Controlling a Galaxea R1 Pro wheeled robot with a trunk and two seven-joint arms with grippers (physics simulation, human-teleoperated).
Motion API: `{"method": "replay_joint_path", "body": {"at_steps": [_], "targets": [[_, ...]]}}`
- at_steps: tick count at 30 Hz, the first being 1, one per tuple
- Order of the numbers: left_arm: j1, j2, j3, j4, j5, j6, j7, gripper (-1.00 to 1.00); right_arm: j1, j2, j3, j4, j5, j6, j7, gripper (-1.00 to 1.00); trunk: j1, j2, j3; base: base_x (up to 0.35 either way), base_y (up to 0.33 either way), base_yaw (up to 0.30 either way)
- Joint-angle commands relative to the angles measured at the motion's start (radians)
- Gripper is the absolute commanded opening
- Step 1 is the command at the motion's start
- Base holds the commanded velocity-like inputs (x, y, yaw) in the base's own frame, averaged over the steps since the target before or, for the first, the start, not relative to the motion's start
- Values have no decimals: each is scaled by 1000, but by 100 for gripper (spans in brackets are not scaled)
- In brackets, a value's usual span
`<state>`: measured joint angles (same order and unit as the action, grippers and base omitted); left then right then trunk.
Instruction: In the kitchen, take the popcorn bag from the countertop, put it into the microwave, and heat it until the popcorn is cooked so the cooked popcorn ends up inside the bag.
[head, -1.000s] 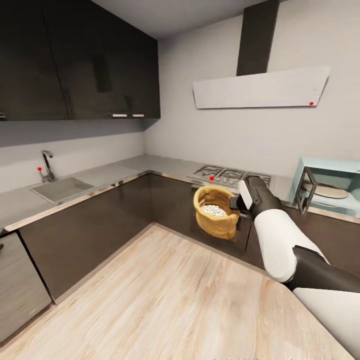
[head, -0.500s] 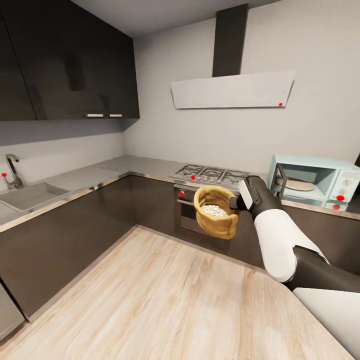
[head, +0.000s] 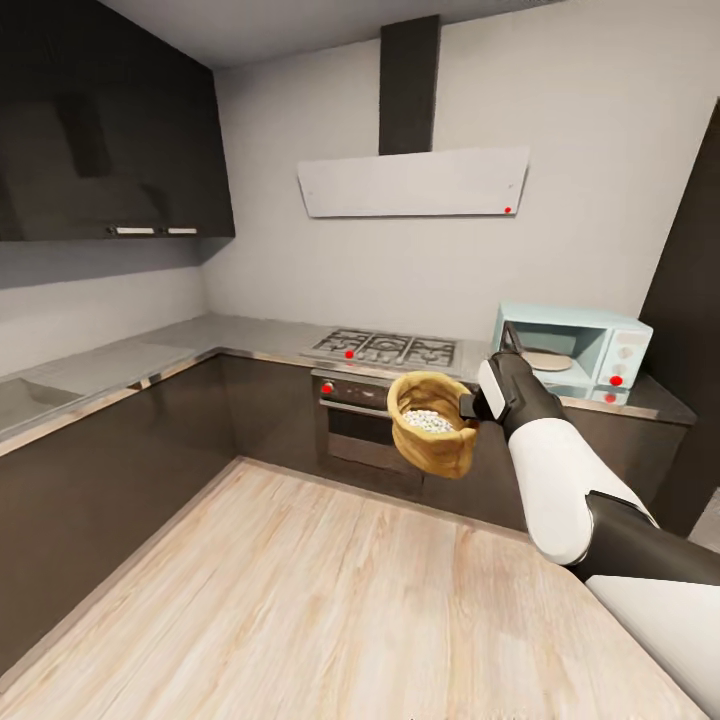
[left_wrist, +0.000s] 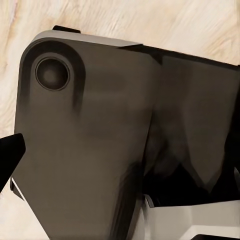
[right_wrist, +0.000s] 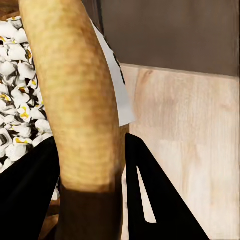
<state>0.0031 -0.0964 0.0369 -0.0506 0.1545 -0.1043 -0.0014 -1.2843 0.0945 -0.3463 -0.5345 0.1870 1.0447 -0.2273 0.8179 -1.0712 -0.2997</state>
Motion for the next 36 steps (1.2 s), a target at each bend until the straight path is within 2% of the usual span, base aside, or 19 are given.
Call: {"method": "replay_joint_path", "body": {"at_steps": [1, 9, 13, 24, 36], "targets": [[0, 0, 3, -1, 5, -2, 0, 100, -1, 1, -8, -1, 9, 2, 3, -100, 0, -1, -1, 0, 0, -250], [0, 0, 3, -1, 5, -2, 0, 100, -1, 2, -8, -1, 9, 2, 3, -100, 0, -1, -1, 0, 0, -212], [0, -1, 3, -1, 5, -2, -1, 100, -1, 2, -8, 0, 9, 2, 3, -100, 0, -1, -1, -98, 0, -16], [0, 0, 3, -1, 5, -2, -1, 100, -1, 2, -7, 1, 10, 2, 3, -100, 0, -1, -1, -321, 0, 0], [0, 0, 3, -1, 5, -2, 0, 100, -1, 1, -8, 7, 14, 2, 3, -100, 0, -1, -1, -22, 0, 0]]}}
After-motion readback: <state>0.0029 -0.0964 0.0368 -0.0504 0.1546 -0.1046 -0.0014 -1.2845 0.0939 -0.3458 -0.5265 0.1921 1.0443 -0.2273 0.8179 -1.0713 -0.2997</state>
